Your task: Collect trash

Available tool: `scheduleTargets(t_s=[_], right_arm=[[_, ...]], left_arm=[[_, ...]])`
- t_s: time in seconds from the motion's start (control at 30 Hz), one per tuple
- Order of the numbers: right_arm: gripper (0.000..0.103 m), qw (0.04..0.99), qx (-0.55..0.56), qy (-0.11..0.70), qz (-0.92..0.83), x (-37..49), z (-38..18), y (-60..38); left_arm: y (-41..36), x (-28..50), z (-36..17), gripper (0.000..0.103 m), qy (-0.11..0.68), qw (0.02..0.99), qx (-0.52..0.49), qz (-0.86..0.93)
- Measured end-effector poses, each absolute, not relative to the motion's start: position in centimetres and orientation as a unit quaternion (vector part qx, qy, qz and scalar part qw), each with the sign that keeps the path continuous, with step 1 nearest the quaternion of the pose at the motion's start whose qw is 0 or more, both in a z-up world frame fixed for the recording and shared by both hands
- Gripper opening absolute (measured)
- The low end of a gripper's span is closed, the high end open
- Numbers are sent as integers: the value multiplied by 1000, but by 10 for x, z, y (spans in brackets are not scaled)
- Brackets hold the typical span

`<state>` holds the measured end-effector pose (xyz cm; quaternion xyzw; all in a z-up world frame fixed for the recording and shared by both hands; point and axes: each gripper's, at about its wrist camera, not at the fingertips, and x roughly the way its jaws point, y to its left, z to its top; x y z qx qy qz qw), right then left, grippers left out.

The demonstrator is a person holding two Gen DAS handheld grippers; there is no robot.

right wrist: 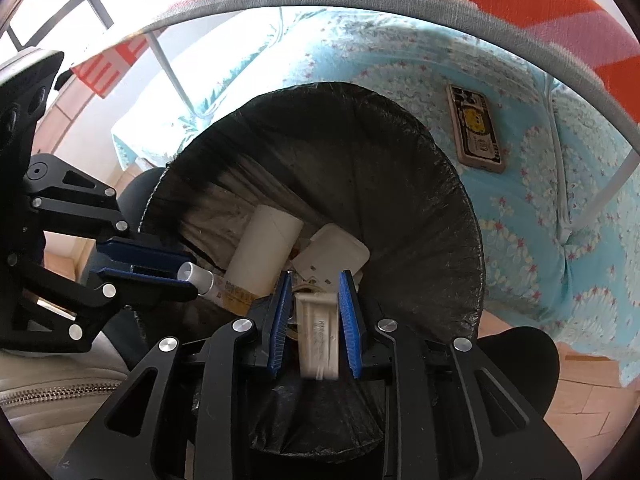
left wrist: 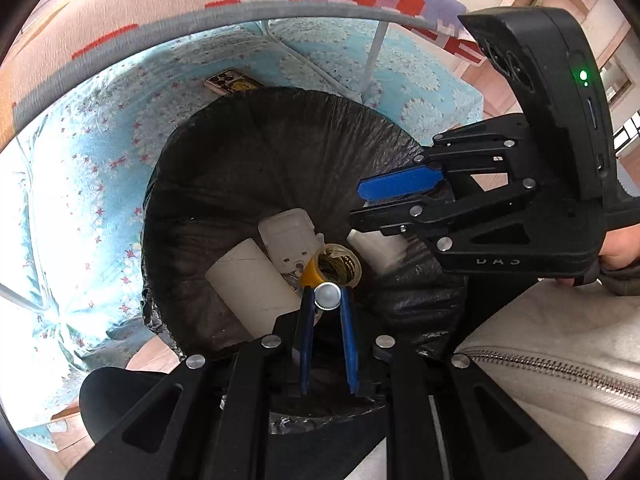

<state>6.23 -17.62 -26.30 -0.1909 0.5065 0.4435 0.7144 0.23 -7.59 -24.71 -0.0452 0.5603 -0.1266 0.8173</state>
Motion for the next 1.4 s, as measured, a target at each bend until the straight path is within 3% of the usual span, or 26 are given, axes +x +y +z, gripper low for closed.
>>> scheduleTargets(t_s=[0.07, 0.43, 0.53, 0.67, 0.77, 0.9, 0.97, 1.13, 1.27, 1.4], right_arm=[[33, 717, -191, 503, 443, 62, -261, -177], [43, 723, -191, 488, 449, 57, -240, -181], [54, 727, -193, 480, 451, 55, -231, -183], [56, 726, -192, 477, 457, 53, -218, -186], [63, 717, -181, 482, 470, 50, -205, -190], [65, 715, -171, 479, 479, 45, -183, -200], [71, 717, -168, 473, 483, 42, -172, -204], [75, 715, -159, 469, 493, 37, -146, -216], [78, 715, -165, 466, 494, 30, -136, -219], [79, 717, -172, 466, 489, 28, -136, -219]], left_arm=[[-76, 1, -245, 13, 559, 818, -46, -126], [-75, -5, -238, 15, 563, 815, -58, -126], [-76, -6, -232, 16, 558, 818, -60, -128], [-74, -8, -222, 44, 548, 826, -63, -117], [-73, -12, -207, 56, 532, 836, -67, -120], [-71, -16, -187, 61, 514, 847, -66, -118], [-72, -20, -176, 64, 507, 852, -64, -116], [-70, -33, -149, 64, 486, 863, -70, -120], [-67, -40, -134, 79, 469, 873, -77, -108], [-65, -44, -123, 81, 460, 877, -94, -99]])
